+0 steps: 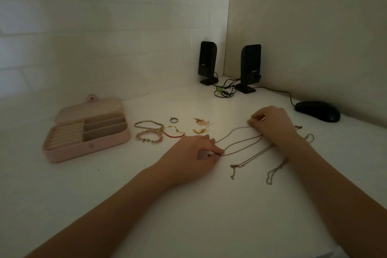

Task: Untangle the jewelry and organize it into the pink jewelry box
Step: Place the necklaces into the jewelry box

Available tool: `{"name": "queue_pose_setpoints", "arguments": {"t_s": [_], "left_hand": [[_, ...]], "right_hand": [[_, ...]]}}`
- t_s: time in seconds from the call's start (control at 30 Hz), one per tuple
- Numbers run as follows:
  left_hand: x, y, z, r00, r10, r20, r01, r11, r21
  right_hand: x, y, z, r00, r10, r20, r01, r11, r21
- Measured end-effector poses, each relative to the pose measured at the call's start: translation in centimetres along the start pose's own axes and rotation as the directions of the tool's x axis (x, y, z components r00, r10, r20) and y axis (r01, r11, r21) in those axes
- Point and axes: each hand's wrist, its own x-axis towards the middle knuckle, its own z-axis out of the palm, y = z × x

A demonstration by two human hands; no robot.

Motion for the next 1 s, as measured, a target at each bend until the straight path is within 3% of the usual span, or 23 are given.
{"name": "queue_pose_setpoints", "arguments": {"t_s": [0.23, 0.33, 0.43, 0.53, 0.67, 0.77, 0.87, 1.0], "left_hand": [[0.0, 0.4, -0.1, 0.999, -0.036, 0.013, 0.036, 0.999, -0.026], [0.2, 0.5, -0.2, 0.999, -0.044, 0.005, 0.044, 0.998, -0.036], [0.4, 0.8, -0.3, 0.996, -0.09, -0.009, 0.088, 0.987, -0.132], [1.0, 0.4, -0.3, 0.985, -0.125, -0.115, 0.092, 0.961, -0.261], [2.2, 0.7, -1.2, 0.971, -0.186, -0.152, 0.134, 0.944, -0.3], [2.6, 1.2, -2.9, 0.969, -0.236, -0.07, 0.176, 0.863, -0.474], [1.8, 0.3, -5.7, 0.962, -0.264, -0.065, 0.172, 0.776, -0.607], [-0.8, -3.2, -10.8, 0.921, -0.297, -0.254, 0.129, 0.845, -0.519]], "right_hand": [[-0.3, -1.6, 0.6, 1.0, -0.024, 0.016, 0.027, 0.972, -0.234], [-0.7, -1.9, 0.6, 1.0, -0.02, 0.013, 0.023, 0.97, -0.241], [-1.2, -2.1, 0.0, 0.998, 0.045, -0.053, -0.045, 0.999, 0.006], [-2.1, -4.3, -1.1, 0.995, 0.053, -0.089, -0.019, 0.936, 0.351], [-2.6, -10.3, -2.5, 0.989, -0.116, 0.095, 0.022, 0.739, 0.673], [-2.2, -15.3, -3.4, 0.954, -0.236, 0.183, -0.053, 0.466, 0.883], [-1.3, -19.1, -3.8, 0.957, -0.253, 0.144, -0.078, 0.252, 0.965], [0.9, -22.1, -3.6, 0.991, -0.13, -0.023, 0.036, 0.095, 0.995]]}}
